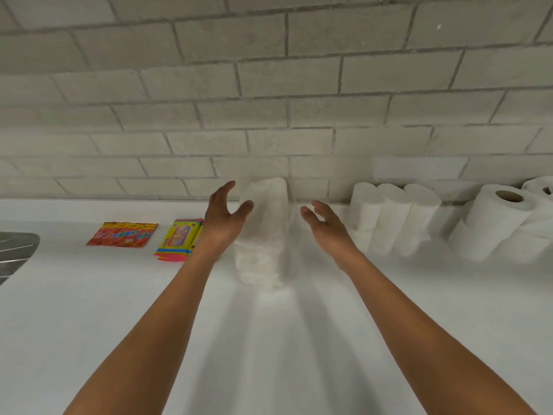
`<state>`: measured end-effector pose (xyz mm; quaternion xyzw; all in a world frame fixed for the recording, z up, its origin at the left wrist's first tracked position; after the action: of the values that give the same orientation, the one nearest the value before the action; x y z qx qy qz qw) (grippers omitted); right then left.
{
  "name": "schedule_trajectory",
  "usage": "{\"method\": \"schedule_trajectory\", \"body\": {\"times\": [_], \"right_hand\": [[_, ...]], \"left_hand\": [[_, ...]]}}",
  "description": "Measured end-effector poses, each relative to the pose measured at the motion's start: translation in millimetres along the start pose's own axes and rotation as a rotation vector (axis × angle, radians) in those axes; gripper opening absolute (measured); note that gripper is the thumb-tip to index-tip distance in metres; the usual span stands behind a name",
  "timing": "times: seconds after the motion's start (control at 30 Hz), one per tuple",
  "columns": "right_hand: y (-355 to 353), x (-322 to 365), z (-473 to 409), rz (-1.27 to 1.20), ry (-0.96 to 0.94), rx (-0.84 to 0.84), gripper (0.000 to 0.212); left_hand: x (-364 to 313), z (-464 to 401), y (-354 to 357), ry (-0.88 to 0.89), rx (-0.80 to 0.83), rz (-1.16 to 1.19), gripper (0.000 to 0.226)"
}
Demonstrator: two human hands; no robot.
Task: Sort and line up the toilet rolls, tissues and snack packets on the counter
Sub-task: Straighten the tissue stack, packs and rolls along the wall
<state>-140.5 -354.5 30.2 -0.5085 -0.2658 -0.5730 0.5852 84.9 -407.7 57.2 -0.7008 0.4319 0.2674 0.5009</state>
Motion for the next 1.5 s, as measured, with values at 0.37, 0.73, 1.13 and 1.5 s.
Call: {"method": "schedule_trajectory", "body": {"times": [0.37,0.73,1.13,1.5], "right_hand": [[83.4,-28.0,-31.1,-0.147,0.303,0.065,0.084],[114.7,-52.5,-43.3,-0.532,0.319,0.247,0.082],[88.9,-61.1,-43.0,-0.703,0.212,0.351,0.079],[76.4,-62.3,-43.5,-0.712,0.202,0.360,0.073]], "left_hand": [[79.9,9.7,18.1,-0.275,0.168,0.246,0.064],[108.8,19.0,47.3,-0.575,0.193,0.667,0.055],[89.6,25.8,88.5,-0.580,0.332,0.777,0.063],[84.7,28.1,99.7,-0.534,0.336,0.796,0.065]]}}
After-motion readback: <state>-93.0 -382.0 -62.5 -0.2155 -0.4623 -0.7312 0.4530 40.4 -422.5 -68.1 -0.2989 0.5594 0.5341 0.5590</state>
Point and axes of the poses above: each hand's wrist, its own z-axis away from the middle knuckle, its own y-axis out of the palm, x = y × z, the point moved 3 cm from there along -z, towards the middle knuckle, and after that the axes turned 13 degrees about y, right-handed, at the moved point
